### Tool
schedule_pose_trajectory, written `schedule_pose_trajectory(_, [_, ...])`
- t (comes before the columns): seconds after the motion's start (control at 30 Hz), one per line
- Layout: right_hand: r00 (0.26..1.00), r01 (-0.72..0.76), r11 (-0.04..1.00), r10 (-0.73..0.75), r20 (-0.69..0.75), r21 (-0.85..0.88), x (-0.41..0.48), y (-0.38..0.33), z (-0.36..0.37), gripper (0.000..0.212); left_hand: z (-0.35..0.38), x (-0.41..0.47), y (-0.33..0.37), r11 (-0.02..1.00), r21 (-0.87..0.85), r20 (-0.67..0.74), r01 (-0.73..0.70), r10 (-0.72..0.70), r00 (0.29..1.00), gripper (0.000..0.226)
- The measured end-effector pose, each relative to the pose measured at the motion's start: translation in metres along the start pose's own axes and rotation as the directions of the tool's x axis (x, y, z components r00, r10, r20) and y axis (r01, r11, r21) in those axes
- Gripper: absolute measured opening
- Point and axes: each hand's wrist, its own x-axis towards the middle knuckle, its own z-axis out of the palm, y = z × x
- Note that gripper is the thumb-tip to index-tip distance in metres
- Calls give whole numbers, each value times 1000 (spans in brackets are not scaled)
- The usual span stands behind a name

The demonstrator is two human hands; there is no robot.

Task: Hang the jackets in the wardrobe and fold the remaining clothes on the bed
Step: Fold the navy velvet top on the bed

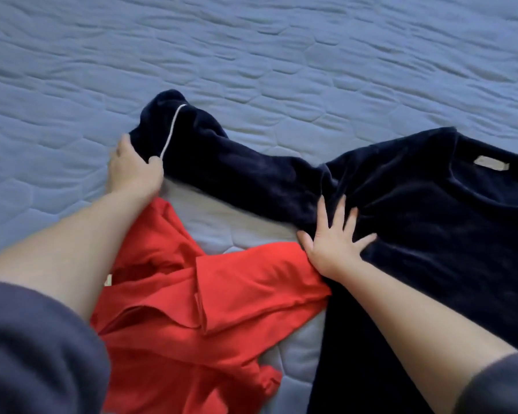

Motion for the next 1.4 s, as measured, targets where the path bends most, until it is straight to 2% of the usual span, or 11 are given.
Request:
schedule_pose_trajectory(0.27, [997,-32,994,38,60,-100,16,0,11,87,26,39,-11,996,31,327,-84,69,943,78])
schedule_pose_trajectory(0.43, [967,-23,998,6,254,65,12,0,-35,90,-26,23,-36,995,-99,41,23,-19,999,53])
schedule_pose_trajectory(0.57, [990,134,876,-101,-96,464,-9,9,-85,51,-69,7,-87,894,402,324,197,-341,882,66])
schedule_pose_trajectory(0.67, [943,127,962,-41,-331,243,-5,5,-106,40,-78,16,-89,909,255,232,329,-388,892,73])
schedule_pose_trajectory(0.8, [965,172,983,-182,-189,-68,32,-13,-125,66,-68,23,-67,989,-146,335,-38,85,938,86])
schedule_pose_trajectory(0.93, [930,340,913,-291,224,-225,45,-17,-111,92,-61,21,-87,796,218,640,-565,320,698,99])
schedule_pose_trajectory(1.03, [917,399,862,-382,117,-312,39,-10,-99,79,-63,23,-101,710,404,491,-577,364,792,70])
schedule_pose_trajectory(1.13, [898,314,947,-321,-300,-73,35,-19,-111,30,-68,26,-78,865,236,160,-443,416,895,30])
schedule_pose_trajectory(1.23, [901,158,981,-99,-423,108,52,-39,-141,26,-93,65,-39,973,-197,-152,-120,91,984,21])
schedule_pose_trajectory(1.33, [910,90,967,17,-413,238,64,-58,-158,38,-116,101,-5,516,-844,65,147,-174,983,20])
schedule_pose_trajectory(1.4, [925,103,988,-54,-377,111,59,-65,-146,53,-107,93,3,579,-783,173,230,-152,973,45])
